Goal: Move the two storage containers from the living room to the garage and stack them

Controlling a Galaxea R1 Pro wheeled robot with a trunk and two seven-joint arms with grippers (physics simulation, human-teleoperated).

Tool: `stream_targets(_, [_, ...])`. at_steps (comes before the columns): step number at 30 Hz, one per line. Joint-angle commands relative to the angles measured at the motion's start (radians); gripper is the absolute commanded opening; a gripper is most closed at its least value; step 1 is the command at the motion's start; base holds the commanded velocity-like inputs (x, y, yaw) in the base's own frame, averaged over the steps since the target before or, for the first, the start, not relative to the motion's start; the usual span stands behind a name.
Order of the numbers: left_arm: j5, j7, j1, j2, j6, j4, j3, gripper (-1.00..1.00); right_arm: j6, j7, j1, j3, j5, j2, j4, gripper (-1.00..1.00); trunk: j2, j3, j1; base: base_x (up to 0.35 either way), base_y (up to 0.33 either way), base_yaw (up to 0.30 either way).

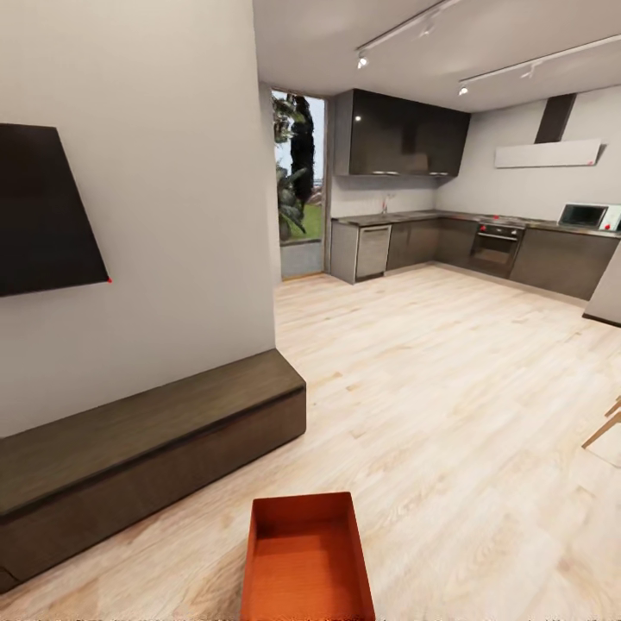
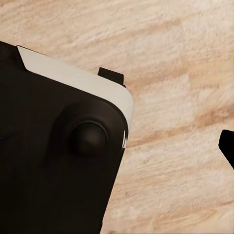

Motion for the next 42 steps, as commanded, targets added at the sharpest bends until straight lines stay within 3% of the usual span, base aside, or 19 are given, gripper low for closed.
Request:
stream_targets(1, [0.005,0.001,0.0,-0.001,-0.002,0.0,0.0,1.0,-0.005,-0.001,-0.001,0.009,-0.009,0.001,0.002,1.0,0.0,-0.002,0.0,0.0,0.0,0.0])
stream_targets(42, [0.005,0.001,0.0,-0.001,-0.002,0.0,-0.002,1.0,-0.003,0.0,-0.001,0.009,-0.014,-0.001,0.002,1.0,0.0,-0.067,0.0,0.0,0.0,0.0])
